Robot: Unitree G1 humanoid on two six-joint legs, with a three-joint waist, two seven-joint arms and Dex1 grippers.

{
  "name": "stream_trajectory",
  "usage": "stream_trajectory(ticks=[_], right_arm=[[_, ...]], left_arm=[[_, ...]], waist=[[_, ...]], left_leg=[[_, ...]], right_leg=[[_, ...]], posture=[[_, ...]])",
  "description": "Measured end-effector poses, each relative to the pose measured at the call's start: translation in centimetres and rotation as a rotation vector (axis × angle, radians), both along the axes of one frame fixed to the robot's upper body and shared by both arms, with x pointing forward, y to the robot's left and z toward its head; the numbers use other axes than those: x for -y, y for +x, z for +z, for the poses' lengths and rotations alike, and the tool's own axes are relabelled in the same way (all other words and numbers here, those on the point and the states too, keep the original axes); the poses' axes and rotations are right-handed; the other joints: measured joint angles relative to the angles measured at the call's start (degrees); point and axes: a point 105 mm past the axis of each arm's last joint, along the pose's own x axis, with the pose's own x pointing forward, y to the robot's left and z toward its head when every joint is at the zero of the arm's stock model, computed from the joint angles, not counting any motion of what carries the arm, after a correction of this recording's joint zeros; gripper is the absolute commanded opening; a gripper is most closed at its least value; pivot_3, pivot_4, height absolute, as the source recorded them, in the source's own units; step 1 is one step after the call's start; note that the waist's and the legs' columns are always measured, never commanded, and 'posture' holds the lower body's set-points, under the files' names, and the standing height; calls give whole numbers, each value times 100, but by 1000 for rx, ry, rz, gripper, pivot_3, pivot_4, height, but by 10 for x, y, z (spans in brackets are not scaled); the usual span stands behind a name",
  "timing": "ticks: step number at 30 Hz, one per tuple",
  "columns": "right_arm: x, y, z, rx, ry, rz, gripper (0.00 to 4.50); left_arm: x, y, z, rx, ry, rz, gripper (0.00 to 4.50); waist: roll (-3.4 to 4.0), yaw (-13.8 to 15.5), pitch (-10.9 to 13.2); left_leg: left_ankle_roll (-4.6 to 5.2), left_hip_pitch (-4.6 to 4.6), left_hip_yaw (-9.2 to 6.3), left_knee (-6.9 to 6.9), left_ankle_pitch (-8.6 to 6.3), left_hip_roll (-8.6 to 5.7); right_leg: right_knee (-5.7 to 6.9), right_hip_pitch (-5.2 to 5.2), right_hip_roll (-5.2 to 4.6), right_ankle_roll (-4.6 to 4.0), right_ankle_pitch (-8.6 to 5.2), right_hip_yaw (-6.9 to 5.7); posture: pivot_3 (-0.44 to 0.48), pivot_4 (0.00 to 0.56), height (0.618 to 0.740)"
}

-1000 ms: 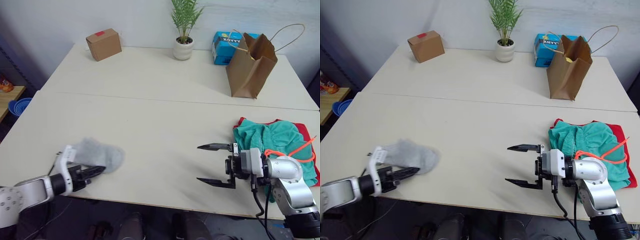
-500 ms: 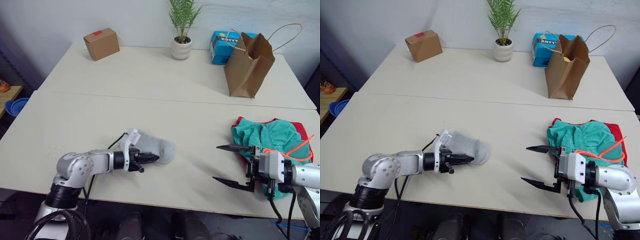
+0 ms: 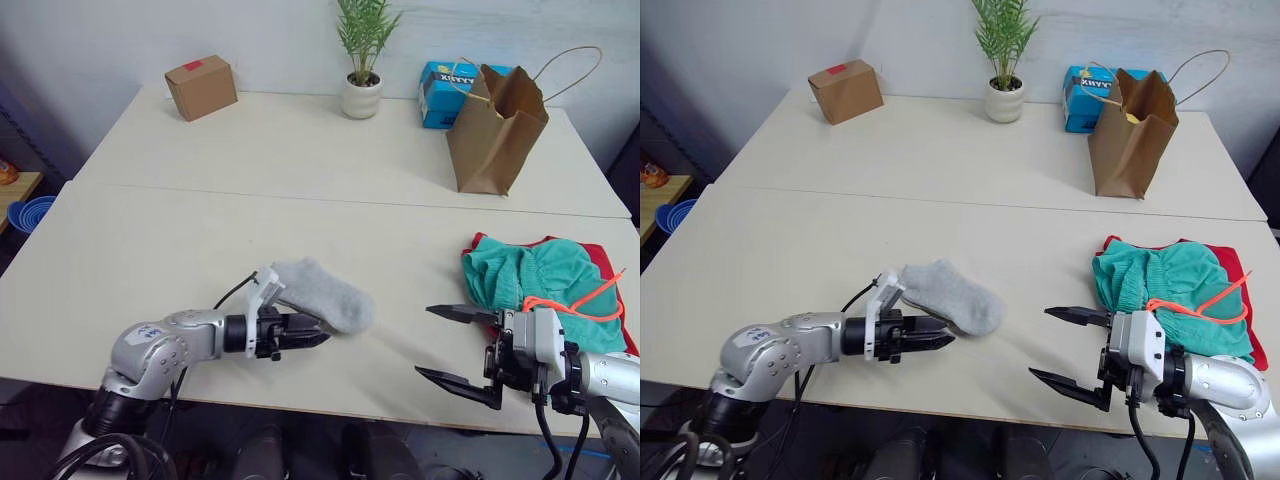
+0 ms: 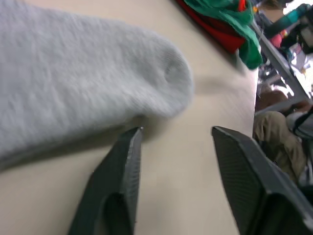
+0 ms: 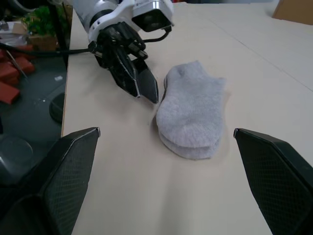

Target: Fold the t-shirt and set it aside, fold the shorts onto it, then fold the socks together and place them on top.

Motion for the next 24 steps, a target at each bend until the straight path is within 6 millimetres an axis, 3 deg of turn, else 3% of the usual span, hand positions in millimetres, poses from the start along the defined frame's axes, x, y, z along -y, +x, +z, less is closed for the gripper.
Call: stream_trajectory(ticks=[4,5,7,10,11,12,15,18,24], right_arm=[[-10,2,1,-47,5,-11,4500],[-12,1,-2,-72,3,-7,4311],[-19,2,-9,-102,-15,2,3907],[-41,10,-23,-101,-44,31,2892],[-45,10,-27,-107,-52,39,2591],[-48,11,-34,-115,-76,41,2223],[-54,19,-57,-142,-153,26,1198],[-62,26,-68,-147,-175,18,179],[-75,44,-75,-121,-204,30,36]], left_arm=[[-32,3,15,38,32,38,2798],[-38,6,22,67,35,57,2817],[-45,14,41,152,18,69,2409],[-56,45,91,461,10,110,1647],[-61,52,98,524,41,127,1388],[-68,61,98,601,121,131,1085],[-77,95,74,679,288,148,149],[-61,120,56,691,284,146,0],[-41,137,43,732,342,43,0]], waist=[[-5,11,3],[-5,12,3],[-13,30,7],[-26,33,13],[-23,29,12],[-16,23,8],[-12,23,6],[-39,43,19],[-50,-37,19]], left_leg=[[9,-3,-4,-5,-7,0],[16,-4,-4,-5,-12,0],[25,-10,-5,-2,-17,-1],[25,-10,-8,3,-16,-6],[24,-11,-5,-1,-16,-8],[19,-7,0,-5,-16,-10],[18,-15,14,-1,-16,-7],[24,-45,14,19,-13,-7],[30,-104,40,60,-8,-2]], right_leg=[[-2,-3,-1,-5,-3,-1],[-3,-3,-4,-5,-3,-2],[-7,-4,-7,-4,-2,-5],[-7,-3,-10,-4,-1,-10],[-9,-2,-10,-4,-1,-10],[-13,-2,-11,-4,-2,-9],[-12,-12,-7,-3,-2,-5],[-2,-38,-6,2,0,-8],[33,-106,-2,15,7,8]], posture=[[0,150,740],[0,150,740],[0,150,740],[0,150,740],[0,150,740],[0,150,740],[0,150,740],[0,150,740],[0,150,740]])
